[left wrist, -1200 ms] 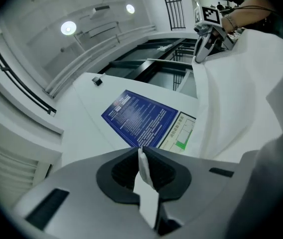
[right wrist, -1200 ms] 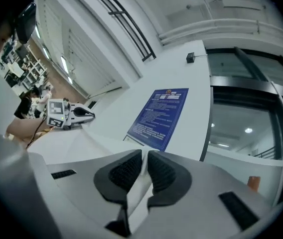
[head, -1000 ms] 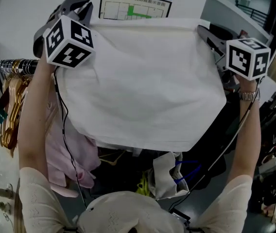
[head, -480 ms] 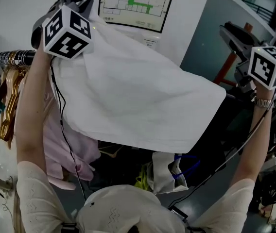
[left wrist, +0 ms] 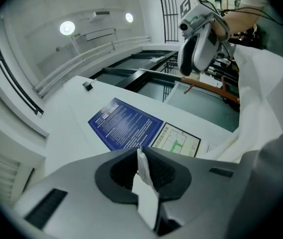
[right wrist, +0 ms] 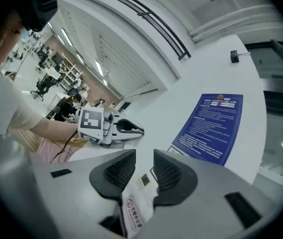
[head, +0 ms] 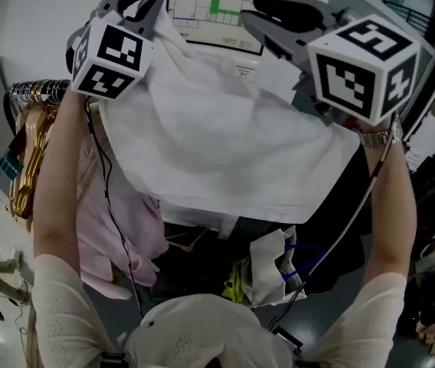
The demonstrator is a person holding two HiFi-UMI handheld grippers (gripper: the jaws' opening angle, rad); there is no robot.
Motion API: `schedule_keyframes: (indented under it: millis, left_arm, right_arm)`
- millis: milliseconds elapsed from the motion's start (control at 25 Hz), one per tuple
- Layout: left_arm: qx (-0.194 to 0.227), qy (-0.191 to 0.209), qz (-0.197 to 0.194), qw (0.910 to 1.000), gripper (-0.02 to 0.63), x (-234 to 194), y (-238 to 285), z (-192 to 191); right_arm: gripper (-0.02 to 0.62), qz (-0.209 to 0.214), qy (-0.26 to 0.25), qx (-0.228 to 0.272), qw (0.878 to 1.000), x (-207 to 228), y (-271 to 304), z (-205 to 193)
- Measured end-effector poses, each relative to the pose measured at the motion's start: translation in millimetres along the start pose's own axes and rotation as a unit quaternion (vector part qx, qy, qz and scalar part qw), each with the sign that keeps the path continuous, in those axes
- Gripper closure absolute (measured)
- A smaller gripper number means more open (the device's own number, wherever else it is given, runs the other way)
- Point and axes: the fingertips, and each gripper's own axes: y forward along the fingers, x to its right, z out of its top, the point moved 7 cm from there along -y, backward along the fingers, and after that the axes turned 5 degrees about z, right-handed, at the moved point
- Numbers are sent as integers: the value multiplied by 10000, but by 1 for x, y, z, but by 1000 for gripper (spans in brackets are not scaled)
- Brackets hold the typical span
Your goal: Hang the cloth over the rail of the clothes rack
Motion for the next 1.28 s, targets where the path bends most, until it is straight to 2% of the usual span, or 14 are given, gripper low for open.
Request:
schedule_keyframes:
  millis: [200,400,560,680,760,800,840,1000,1160,1280]
  left_arm:
    - [241,-192,-315,9990,581,0,-4,3]
    - [458,-702,-685,9941,580,-4,-4,-2]
    - [661,-1127,-875,9876,580,-9,-5,-1]
    - [662,-1159,-940,9866,574,-11,-4,0]
    - [659,-1154,-951,9866,533,-12,-3,1]
    - [648,-1162,-936,9867,494,-14,-2,1]
    - [629,-1170,-894,9871,482,-16,-1,1]
    - [701,-1235,-642,9878,482,-27,-6,7]
    - [832,-1259,-133,9885,482,-44,-25,21]
    - [934,-1433,99,9852,482,-63,-47,34]
  right_arm:
    - [491,162,133,-345,9992,-18,68,7]
    - [491,-73,-112,-781,9969,-18,120,4]
    - [491,-109,127,-774,9969,-8,141,-6]
    - [491,-31,236,-873,9959,-9,148,-11]
    - [491,-77,242,-958,9951,-10,150,-13]
    - [491,-94,256,-985,9948,-10,150,-15]
    - [491,-116,274,-998,9946,-9,150,-16]
    - [491,-273,383,-835,9954,-2,144,-16]
    - [491,-660,352,-299,9967,13,120,-1]
    - [491,-955,393,269,9943,23,90,20]
